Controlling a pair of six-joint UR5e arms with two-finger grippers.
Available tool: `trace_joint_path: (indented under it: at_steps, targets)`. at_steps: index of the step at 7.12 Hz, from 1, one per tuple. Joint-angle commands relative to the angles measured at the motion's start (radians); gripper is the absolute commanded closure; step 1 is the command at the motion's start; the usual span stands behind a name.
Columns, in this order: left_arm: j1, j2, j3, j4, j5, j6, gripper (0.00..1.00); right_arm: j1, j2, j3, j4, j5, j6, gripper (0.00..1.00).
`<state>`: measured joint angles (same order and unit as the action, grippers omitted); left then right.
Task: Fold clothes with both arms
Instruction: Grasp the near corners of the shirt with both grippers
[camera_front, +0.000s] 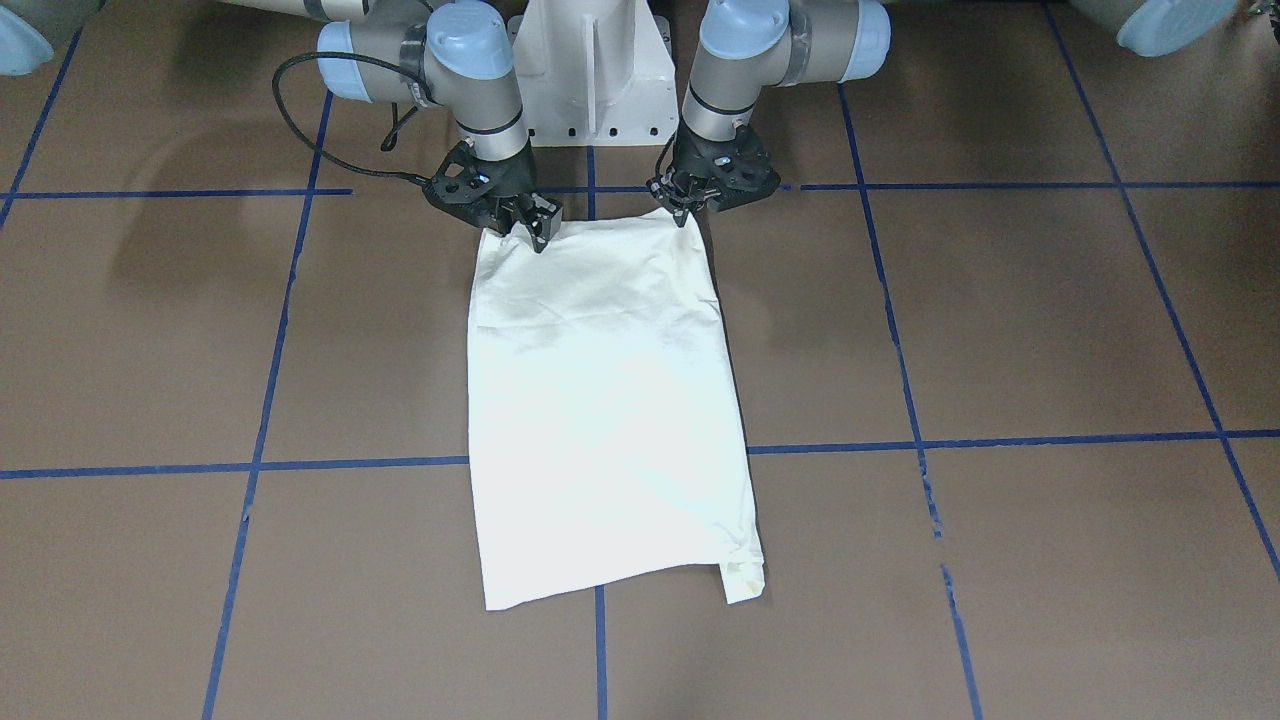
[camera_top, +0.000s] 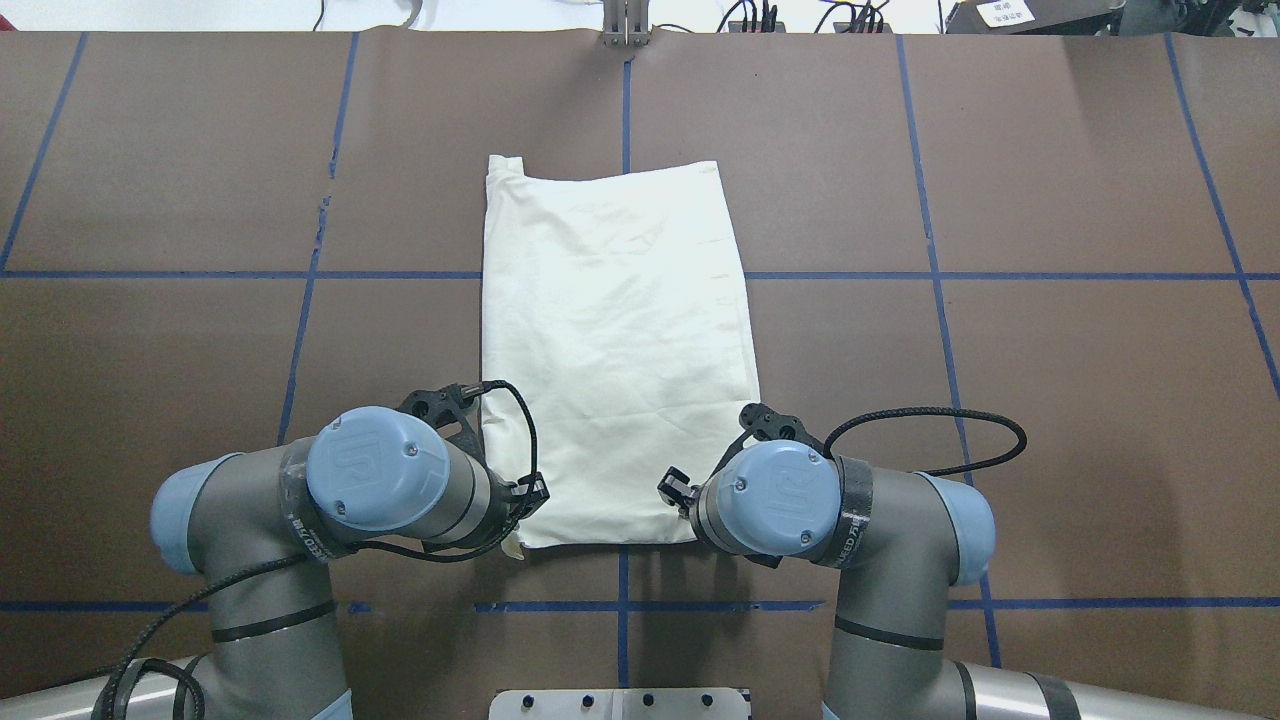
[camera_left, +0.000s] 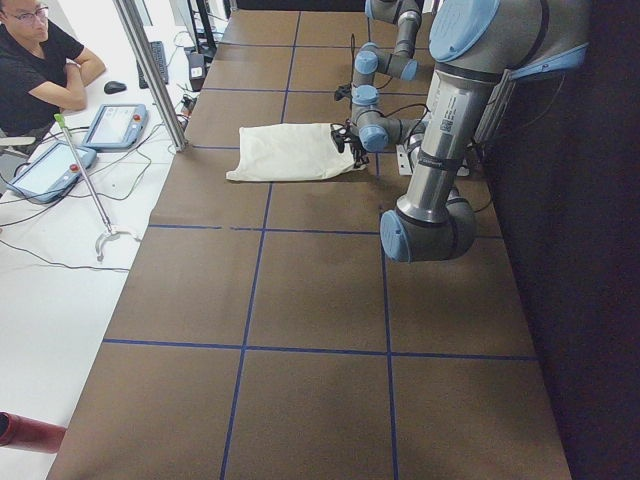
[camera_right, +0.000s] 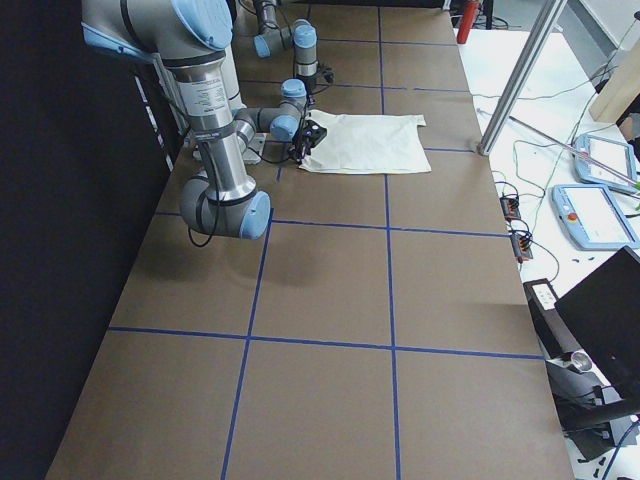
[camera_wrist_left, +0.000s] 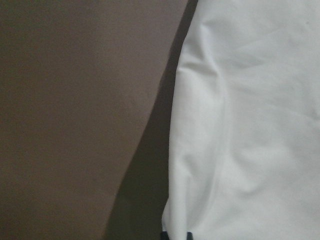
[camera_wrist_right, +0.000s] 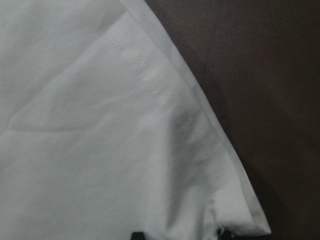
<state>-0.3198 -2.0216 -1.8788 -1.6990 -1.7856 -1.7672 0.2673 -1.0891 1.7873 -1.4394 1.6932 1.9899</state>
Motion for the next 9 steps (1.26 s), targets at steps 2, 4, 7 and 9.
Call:
trace_joint_path:
  at_steps: [2, 4, 7, 9]
  targets:
    - [0.001, -0.002, 0.006, -0.002, 0.000, 0.000, 1.00, 0.006, 0.011, -0.002, -0.010, 0.003, -0.008, 1.00]
    - [0.001, -0.002, 0.006, -0.002, -0.002, 0.000, 1.00, 0.019, 0.026, -0.003, -0.013, 0.005, -0.010, 1.00]
    - [-0.001, -0.002, 0.006, -0.002, 0.000, 0.000, 1.00, 0.029, 0.035, -0.003, -0.012, 0.008, -0.011, 1.00]
    - [-0.007, -0.002, -0.006, -0.002, 0.000, 0.002, 1.00, 0.030, 0.032, 0.010, -0.012, 0.008, -0.011, 1.00]
